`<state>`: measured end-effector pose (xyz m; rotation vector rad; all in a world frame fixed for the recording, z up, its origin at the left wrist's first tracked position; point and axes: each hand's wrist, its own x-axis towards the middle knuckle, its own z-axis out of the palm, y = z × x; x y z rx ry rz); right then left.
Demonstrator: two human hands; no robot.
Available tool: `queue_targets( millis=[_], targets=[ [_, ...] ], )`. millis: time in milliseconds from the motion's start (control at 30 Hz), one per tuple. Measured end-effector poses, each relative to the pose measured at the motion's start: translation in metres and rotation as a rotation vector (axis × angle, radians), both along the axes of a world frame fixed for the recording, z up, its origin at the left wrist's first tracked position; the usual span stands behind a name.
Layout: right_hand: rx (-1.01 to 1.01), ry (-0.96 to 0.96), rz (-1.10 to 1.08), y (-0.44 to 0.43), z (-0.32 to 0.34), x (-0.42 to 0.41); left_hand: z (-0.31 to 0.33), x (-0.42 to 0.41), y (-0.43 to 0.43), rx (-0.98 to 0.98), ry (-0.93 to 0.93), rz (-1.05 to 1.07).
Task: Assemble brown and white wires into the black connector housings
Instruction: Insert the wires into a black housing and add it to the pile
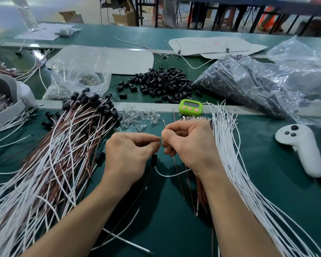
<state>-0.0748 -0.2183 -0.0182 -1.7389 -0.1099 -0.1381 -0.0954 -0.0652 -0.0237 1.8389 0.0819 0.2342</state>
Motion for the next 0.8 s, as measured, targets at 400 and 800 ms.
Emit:
queue_targets(
  millis=[400, 800],
  targets=[
    [0.018, -0.035, 0.042, -0.002, 0.001, 0.002, 0.002, 0.01, 0.006, -0.245, 0.167, -0.144],
    [-0.014, 0.088, 0.027, -0.002, -0.002, 0.003, 0.002, 0.012, 0.0, -0.364, 0.189, -0.017]
  ],
)
